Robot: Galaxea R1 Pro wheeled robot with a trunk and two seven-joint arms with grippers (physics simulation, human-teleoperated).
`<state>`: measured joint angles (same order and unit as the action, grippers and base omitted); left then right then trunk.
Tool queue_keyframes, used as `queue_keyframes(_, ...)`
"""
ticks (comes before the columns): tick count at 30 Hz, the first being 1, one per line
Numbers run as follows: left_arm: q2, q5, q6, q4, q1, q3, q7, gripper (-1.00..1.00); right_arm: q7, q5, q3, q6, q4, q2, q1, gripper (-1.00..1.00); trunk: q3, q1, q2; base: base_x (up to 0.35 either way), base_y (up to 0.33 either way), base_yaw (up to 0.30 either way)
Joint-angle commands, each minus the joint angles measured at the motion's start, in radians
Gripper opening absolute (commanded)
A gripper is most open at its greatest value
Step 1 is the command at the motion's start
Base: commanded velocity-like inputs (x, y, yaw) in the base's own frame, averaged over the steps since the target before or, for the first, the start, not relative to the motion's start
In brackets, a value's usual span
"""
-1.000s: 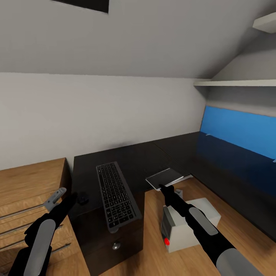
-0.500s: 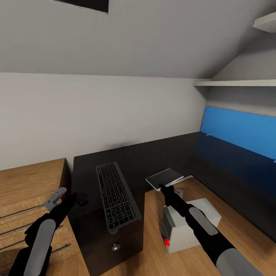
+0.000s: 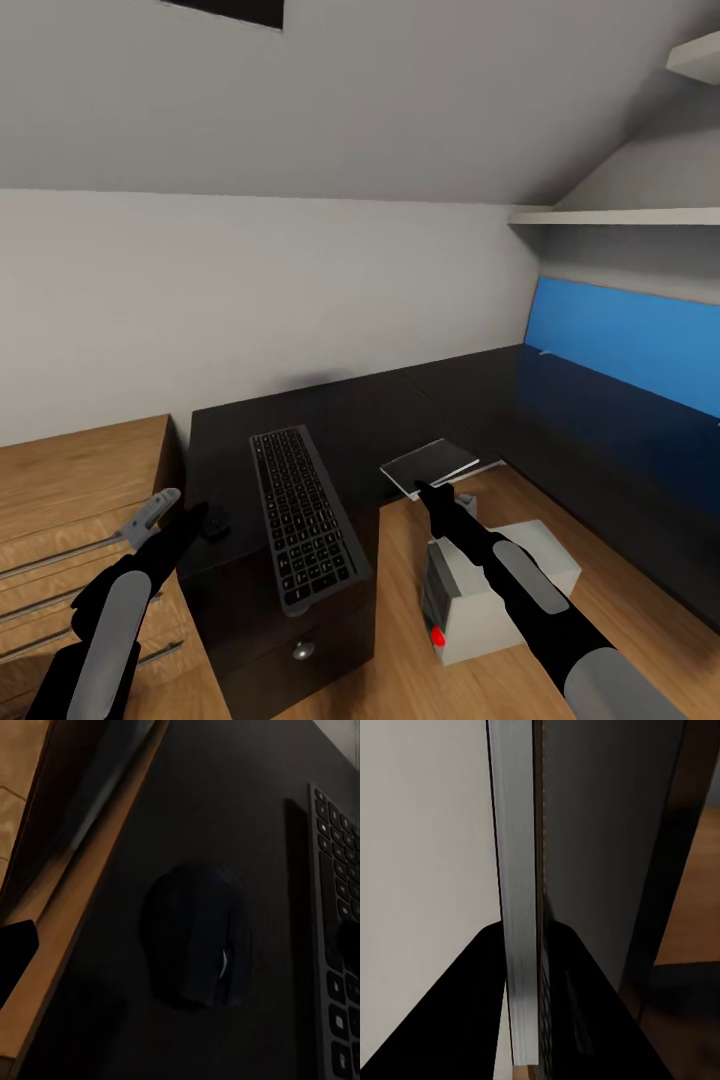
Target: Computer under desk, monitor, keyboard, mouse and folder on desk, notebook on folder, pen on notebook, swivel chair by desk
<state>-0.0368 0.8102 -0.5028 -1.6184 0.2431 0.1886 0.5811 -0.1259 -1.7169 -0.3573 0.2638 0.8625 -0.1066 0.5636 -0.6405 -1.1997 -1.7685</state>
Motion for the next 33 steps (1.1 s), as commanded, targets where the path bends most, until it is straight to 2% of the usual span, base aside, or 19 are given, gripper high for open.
queue_keyframes(1, 0.0, 0.009, -0.003, -0.001, 0.001, -0.002, 0.006, 1.0, -0.003, -0.007, -0.003, 0.0, 0.0, -0.001, 0.001, -1.0, -0.001, 0.0, -0.001, 0.023, 0.008, 0.0)
queue_keyframes(26, 0.0, 0.007, -0.002, -0.001, 0.001, -0.006, 0.008, 1.0, -0.002, -0.007, -0.005, 0.001, 0.001, -0.001, 0.001, -1.0, -0.001, 0.0, -0.001, 0.003, 0.001, 0.0)
queue_keyframes(27, 0.0, 0.007, -0.002, -0.001, 0.001, -0.006, 0.008, 1.0, -0.002, -0.007, -0.005, 0.001, 0.001, -0.001, 0.001, 1.0, -0.001, 0.0, -0.001, 0.0, 0.0, 0.0)
queue_keyframes(33, -0.001, 0.007, 0.0, -0.001, 0.001, -0.006, 0.008, 1.0, -0.001, -0.006, -0.005, 0.002, 0.001, -0.001, 0.001, 1.0, -0.001, 0.0, -0.001, 0.0, 0.0, 0.0)
